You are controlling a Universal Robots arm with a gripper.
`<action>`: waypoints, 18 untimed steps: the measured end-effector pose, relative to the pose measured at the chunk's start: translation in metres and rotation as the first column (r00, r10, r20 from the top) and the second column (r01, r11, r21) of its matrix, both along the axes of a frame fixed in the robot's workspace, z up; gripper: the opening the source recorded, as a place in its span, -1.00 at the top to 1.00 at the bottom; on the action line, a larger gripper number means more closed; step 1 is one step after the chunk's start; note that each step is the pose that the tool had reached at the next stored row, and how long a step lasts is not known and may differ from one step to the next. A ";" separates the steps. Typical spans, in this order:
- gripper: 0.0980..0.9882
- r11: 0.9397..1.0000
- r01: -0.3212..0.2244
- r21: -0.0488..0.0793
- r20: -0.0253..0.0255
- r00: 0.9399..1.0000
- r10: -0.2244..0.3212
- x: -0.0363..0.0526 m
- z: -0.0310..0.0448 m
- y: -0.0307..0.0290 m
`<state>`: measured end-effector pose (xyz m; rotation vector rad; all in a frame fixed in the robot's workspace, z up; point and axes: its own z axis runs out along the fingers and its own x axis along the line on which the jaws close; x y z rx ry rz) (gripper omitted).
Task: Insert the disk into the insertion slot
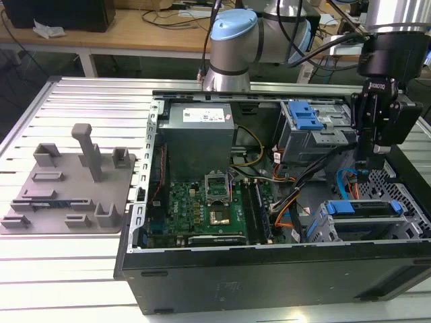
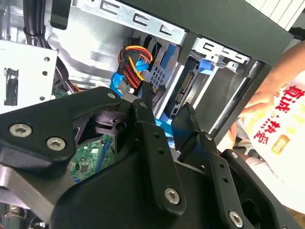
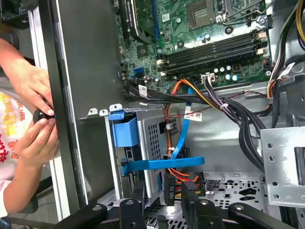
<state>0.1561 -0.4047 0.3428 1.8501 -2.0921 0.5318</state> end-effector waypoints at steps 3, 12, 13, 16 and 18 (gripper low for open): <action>0.23 1.000 0.004 -0.003 0.006 1.000 -0.004 -0.0015 -0.0018 0.0004; 0.23 0.999 0.007 -0.047 0.014 1.000 -0.006 -0.0035 -0.0065 0.0095; 0.23 0.999 0.007 -0.052 0.015 1.000 -0.006 -0.0043 -0.0078 0.0098; 0.23 0.998 0.007 -0.058 0.016 1.000 -0.006 -0.0050 -0.0096 0.0104; 0.23 0.998 0.007 -0.065 0.017 1.000 -0.006 -0.0051 -0.0104 0.0127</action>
